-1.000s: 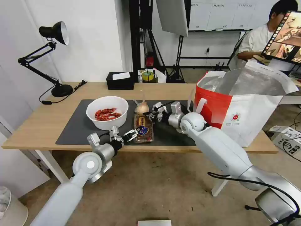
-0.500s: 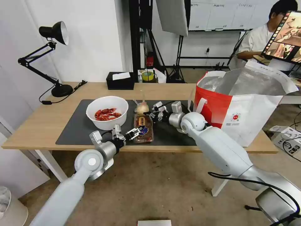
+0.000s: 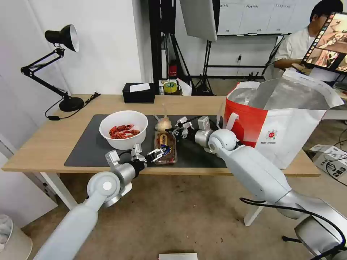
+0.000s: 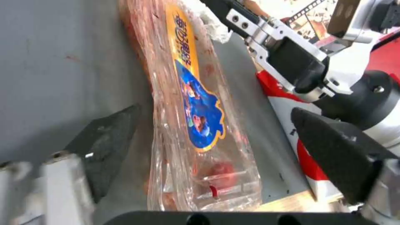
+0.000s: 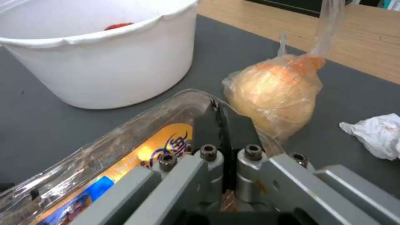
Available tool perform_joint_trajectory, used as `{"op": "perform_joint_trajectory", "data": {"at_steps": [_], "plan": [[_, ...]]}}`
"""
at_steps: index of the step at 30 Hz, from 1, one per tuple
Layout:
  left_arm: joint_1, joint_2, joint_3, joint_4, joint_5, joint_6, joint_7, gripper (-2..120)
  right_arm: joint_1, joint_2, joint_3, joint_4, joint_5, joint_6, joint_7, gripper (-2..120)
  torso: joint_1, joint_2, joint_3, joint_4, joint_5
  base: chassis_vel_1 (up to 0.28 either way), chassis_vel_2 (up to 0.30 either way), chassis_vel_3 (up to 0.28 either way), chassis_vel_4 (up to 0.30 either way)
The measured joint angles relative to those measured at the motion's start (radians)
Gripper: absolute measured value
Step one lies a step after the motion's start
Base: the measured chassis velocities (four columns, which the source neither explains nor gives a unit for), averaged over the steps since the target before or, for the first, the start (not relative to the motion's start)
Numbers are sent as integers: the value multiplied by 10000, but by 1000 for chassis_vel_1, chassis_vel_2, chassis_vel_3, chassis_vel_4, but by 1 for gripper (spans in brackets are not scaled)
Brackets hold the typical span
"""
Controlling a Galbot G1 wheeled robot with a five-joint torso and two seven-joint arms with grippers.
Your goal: Pick up the trash from the table and place it into the takeout bag.
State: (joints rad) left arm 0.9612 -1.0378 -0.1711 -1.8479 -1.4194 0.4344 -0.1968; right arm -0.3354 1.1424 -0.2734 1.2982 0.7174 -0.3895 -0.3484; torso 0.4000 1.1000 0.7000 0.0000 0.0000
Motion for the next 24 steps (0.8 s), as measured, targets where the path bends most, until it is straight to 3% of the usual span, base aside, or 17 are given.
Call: {"op": "perform_joint_trajectory", "data": {"at_steps": [24], "plan": [[64, 96, 103, -56, 56, -43, 75, 3, -284, -194, 301, 303, 349, 35, 22, 0, 0, 0, 0, -1, 0, 0, 0, 0, 0]]}}
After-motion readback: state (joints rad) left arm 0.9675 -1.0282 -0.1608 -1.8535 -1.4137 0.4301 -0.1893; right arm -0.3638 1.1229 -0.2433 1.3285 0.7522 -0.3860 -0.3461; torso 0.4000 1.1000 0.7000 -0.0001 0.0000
